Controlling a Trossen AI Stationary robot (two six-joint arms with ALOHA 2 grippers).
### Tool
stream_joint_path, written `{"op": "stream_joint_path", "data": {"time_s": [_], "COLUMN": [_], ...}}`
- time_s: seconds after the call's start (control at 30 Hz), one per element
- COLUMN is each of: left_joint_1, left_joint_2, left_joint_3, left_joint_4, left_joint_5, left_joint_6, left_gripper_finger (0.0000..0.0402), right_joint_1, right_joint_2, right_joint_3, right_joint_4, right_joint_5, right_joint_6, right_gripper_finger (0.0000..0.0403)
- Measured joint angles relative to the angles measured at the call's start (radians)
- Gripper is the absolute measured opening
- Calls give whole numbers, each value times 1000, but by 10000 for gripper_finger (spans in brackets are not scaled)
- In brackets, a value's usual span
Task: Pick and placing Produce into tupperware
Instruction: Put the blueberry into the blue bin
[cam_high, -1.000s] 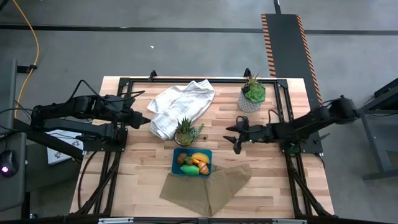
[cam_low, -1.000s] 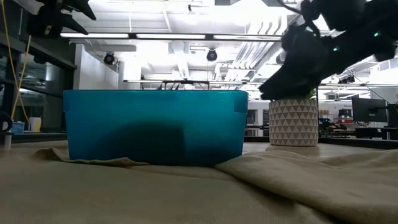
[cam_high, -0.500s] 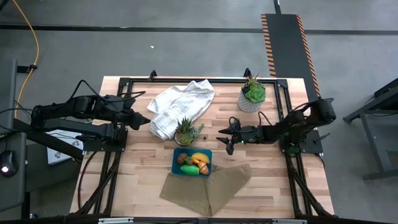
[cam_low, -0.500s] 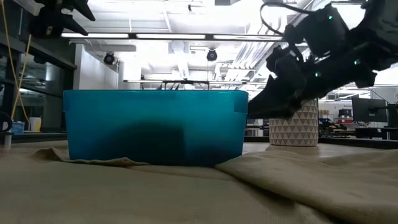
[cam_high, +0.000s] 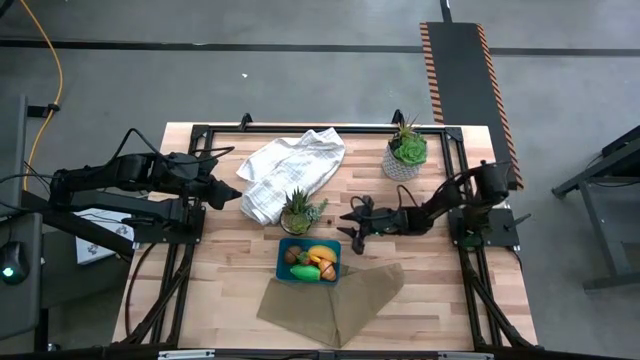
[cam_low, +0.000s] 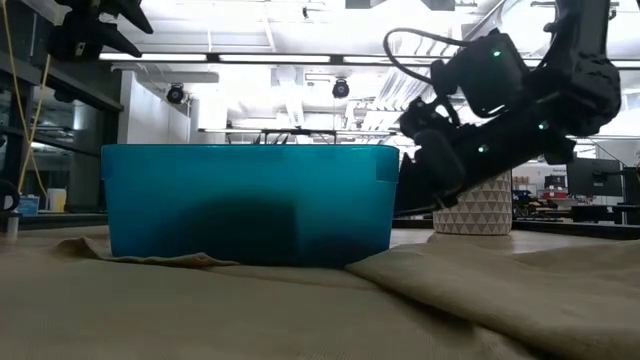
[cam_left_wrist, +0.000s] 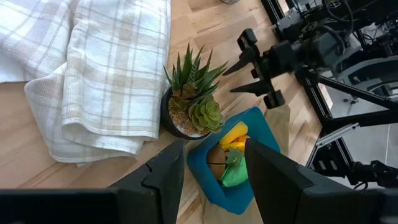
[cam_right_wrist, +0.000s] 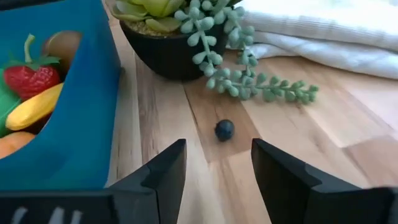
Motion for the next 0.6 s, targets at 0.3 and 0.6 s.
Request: {"op": "stream_joint_path", "data": {"time_s": [0.3,0.6], "left_joint_1": [0,0], "left_joint_2": [0,0], "left_joint_3": [0,0], "left_joint_4": [0,0], "left_joint_5": [0,-6], "left_joint_6": [7,7], "left_gripper_finger": [156,156], "right_joint_1": [-5,-39], "right_joint_2": [61,67], "right_joint_3": [21,21], "right_joint_4": [66,72], "right_joint_5": [0,-3], "right_joint_6": [-18,-58], "right_gripper_finger": [172,172]}}
